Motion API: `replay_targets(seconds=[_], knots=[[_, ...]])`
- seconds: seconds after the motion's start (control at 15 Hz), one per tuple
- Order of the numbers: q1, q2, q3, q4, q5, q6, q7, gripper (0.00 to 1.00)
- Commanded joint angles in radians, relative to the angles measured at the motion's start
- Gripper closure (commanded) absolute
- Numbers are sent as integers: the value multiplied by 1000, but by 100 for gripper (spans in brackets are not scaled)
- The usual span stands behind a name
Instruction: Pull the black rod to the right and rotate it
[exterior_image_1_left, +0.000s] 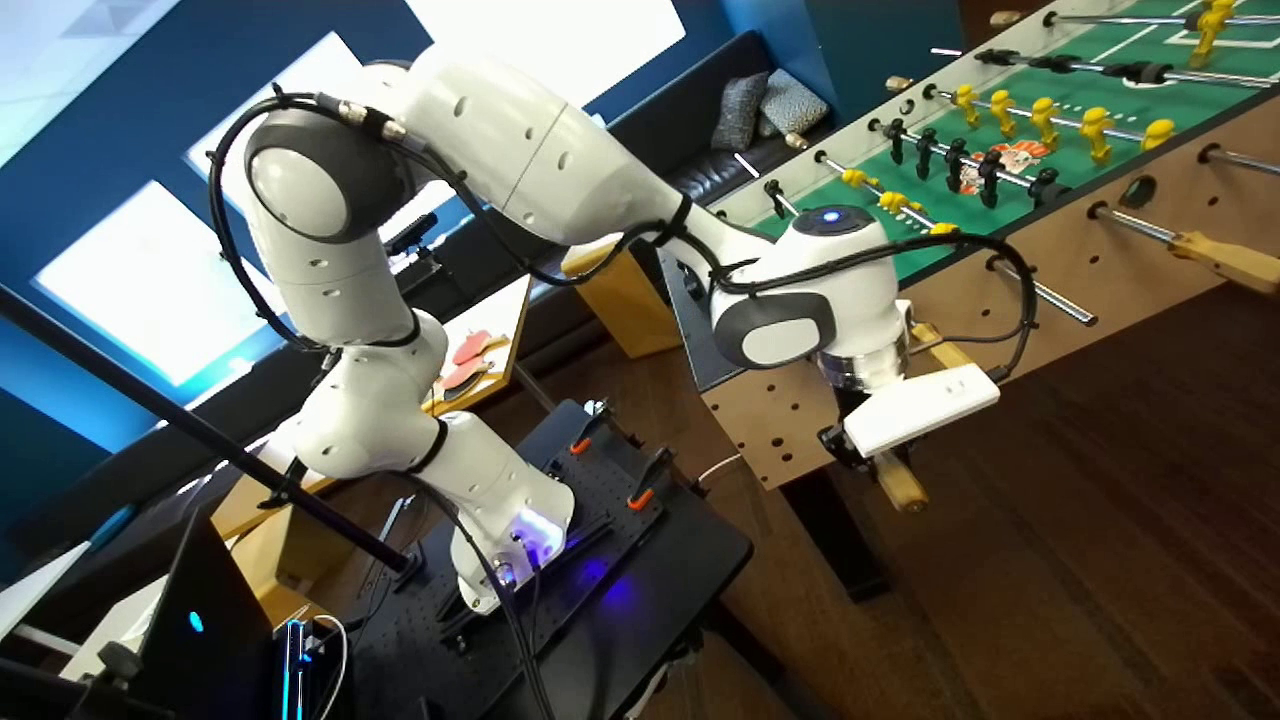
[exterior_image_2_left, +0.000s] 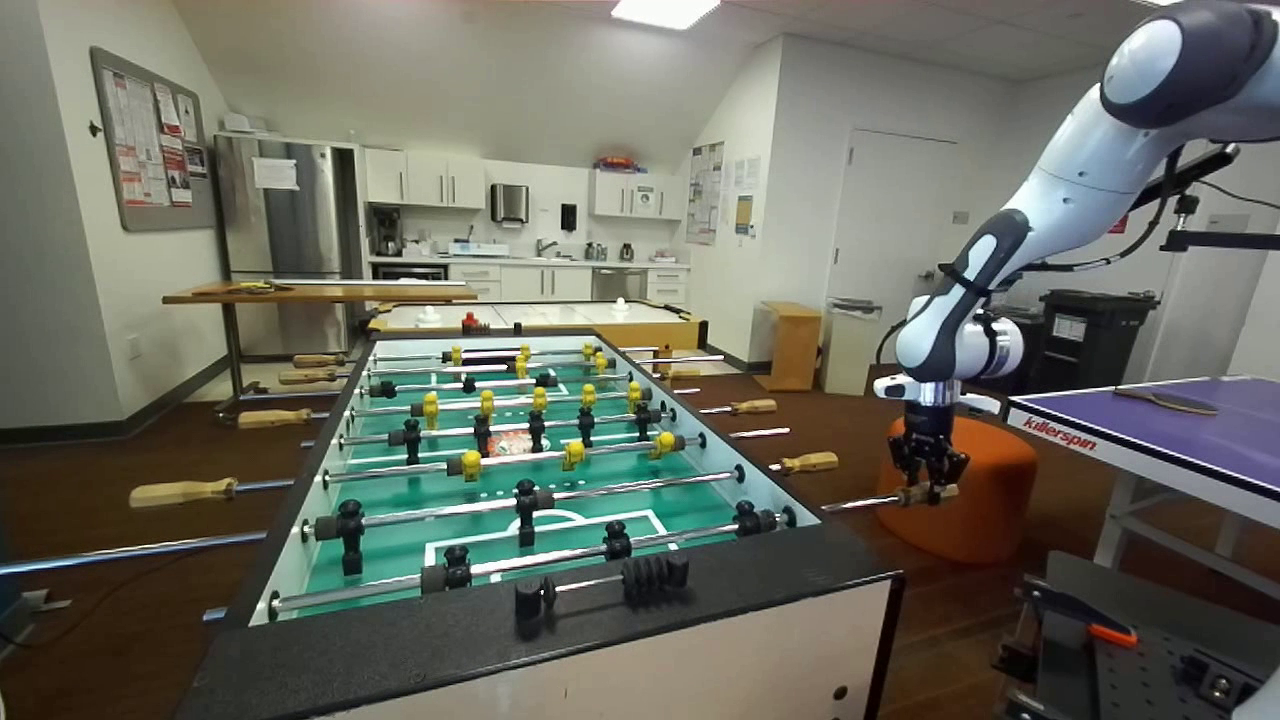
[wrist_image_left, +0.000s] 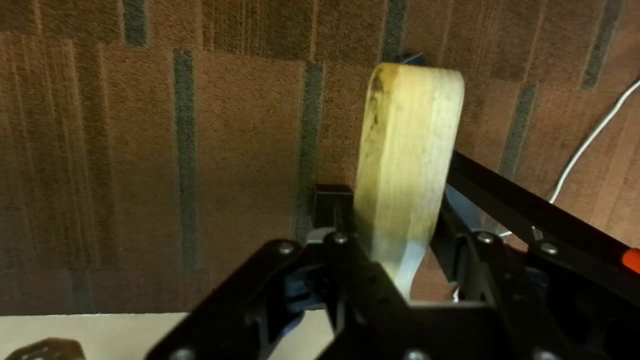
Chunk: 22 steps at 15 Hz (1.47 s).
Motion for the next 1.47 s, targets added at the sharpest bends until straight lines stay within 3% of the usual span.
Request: replay_targets(seconds=[0.0,0.47,0.67,0.73,0.87,1.07,1.2,1.27,1.4], knots=[[-12,61,5,201,104,-266,-106,84],[32,270,-41,574,145,-745,-136,84],[39,327,-48,705,140,-885,-131,84],[42,333,-52,721,136,-908,-130,34],[45,332,-55,746,128,-943,-146,27],[54,267,-63,711,115,-921,-191,3],[74,184,-82,614,97,-848,-180,0],[68,123,-67,527,70,-767,-163,0],[108,76,-103,463,68,-640,-156,0]])
